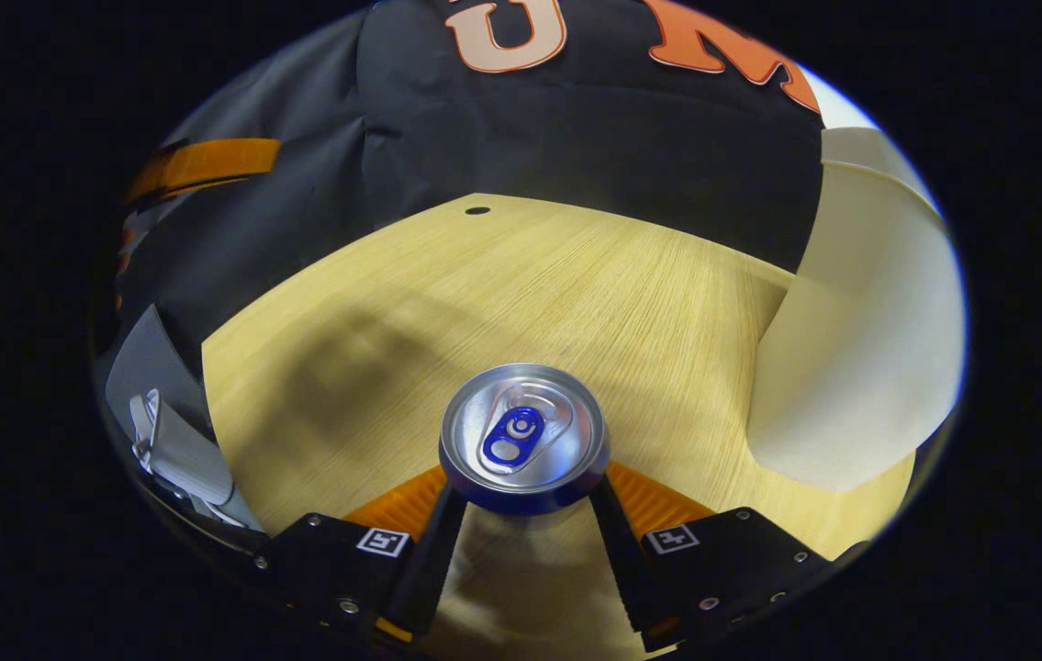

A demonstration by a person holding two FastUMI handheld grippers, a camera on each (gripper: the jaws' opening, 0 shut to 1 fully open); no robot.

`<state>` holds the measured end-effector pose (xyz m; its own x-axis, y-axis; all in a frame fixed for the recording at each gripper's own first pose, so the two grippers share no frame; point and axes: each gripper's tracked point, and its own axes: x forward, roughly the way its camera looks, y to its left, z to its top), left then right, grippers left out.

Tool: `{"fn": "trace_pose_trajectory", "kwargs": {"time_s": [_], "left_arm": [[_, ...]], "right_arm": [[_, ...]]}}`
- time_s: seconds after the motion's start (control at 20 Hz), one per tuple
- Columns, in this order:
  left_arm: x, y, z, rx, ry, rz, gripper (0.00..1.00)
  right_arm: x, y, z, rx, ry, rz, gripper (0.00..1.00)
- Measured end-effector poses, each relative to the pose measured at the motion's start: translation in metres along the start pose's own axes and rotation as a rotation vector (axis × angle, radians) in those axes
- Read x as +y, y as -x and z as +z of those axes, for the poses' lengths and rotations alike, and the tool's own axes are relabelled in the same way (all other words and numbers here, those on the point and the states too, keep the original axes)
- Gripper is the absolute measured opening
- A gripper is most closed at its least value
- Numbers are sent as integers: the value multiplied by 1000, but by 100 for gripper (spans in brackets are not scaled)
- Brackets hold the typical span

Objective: Press the lid of the desktop garbage bin to open it, pick up the crumpled paper on the desktop and throw it into the bin, then pick up the pop can on the desktop and drop it into the bin, and finally close the garbage bin lid.

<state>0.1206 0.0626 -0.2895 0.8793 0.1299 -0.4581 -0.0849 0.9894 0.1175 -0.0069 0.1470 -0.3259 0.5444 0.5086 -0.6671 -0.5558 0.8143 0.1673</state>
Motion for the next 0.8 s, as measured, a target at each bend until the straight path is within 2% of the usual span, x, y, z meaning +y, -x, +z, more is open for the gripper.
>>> {"fn": "trace_pose_trajectory", "kwargs": {"time_s": [0.2, 0.5, 0.8], "left_arm": [[-29, -23, 3, 11, -12, -88, 95], [-74, -52, 4, 26, -49, -230, 96], [-108, -68, 11, 20, -92, -331, 96]], "right_arm": [[-1, 9, 10, -23, -23, -65, 78], [-5, 23, 24, -54, -108, -201, 78], [-14, 40, 42, -100, -184, -329, 78]]}}
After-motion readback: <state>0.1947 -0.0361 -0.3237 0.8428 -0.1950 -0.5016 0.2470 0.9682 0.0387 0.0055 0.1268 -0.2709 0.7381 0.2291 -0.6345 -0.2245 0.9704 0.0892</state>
